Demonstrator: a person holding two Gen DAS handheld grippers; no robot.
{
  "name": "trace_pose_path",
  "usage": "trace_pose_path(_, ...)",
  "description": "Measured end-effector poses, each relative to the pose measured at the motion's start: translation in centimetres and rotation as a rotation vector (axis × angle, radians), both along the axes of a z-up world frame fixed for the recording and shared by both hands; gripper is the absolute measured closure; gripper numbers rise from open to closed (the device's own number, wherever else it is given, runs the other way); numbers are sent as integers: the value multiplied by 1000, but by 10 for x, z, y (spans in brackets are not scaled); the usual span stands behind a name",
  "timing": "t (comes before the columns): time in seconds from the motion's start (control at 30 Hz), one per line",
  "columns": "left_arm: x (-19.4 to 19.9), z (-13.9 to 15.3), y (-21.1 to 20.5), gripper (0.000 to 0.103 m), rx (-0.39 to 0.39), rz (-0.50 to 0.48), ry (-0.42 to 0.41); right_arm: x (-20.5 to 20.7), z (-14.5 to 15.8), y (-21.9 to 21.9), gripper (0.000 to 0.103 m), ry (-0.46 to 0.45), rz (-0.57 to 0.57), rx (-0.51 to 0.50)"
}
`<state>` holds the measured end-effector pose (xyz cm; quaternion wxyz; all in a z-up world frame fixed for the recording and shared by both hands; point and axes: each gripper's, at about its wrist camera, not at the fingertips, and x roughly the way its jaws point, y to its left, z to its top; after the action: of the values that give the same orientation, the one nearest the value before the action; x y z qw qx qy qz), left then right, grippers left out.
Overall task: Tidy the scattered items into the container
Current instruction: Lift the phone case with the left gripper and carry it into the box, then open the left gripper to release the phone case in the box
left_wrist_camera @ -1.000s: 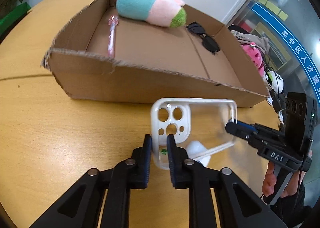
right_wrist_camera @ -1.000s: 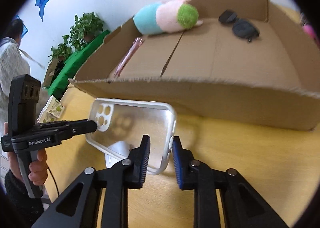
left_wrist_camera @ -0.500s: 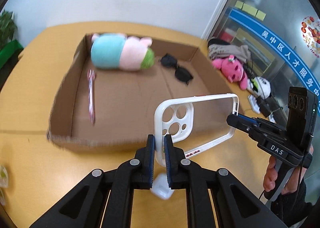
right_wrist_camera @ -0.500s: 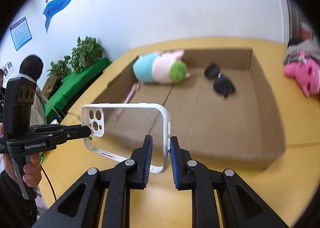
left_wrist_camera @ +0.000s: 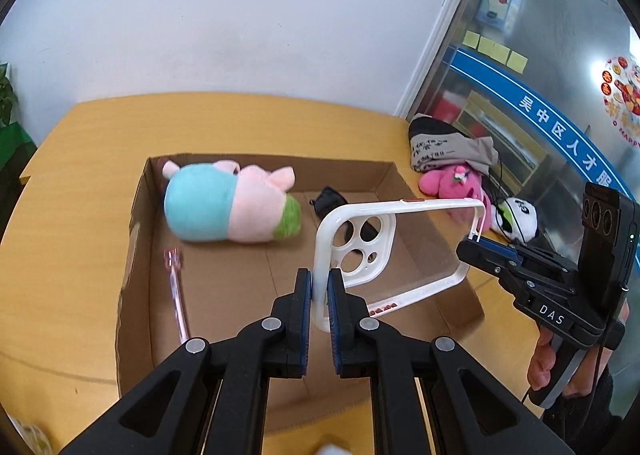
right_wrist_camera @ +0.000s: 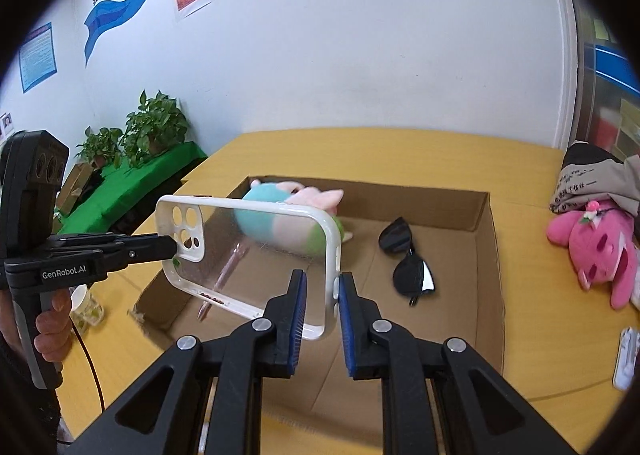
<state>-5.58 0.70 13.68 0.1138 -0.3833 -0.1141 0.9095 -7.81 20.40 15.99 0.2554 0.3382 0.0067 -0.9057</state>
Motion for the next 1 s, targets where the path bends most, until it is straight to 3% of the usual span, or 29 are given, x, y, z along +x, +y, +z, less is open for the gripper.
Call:
trace_pose_path(0.17,-38,-7,-6,96,-15,8,-30,-38,-8,-9,88,-52,-1,11)
trace_pose_path(0.57,-109,-66,-26,96,-31,37,-193,-116,-66,-33,89,-221,-8,39)
trace_pose_path(0.87,-134,-130,-34,96,-106,70,-391,-146,-133,-62,89,-376,18,131)
trace_pose_path(1.0,-135,-137,-39,96,-101,77,-416,-144,-147,-72,88,-398,21,187)
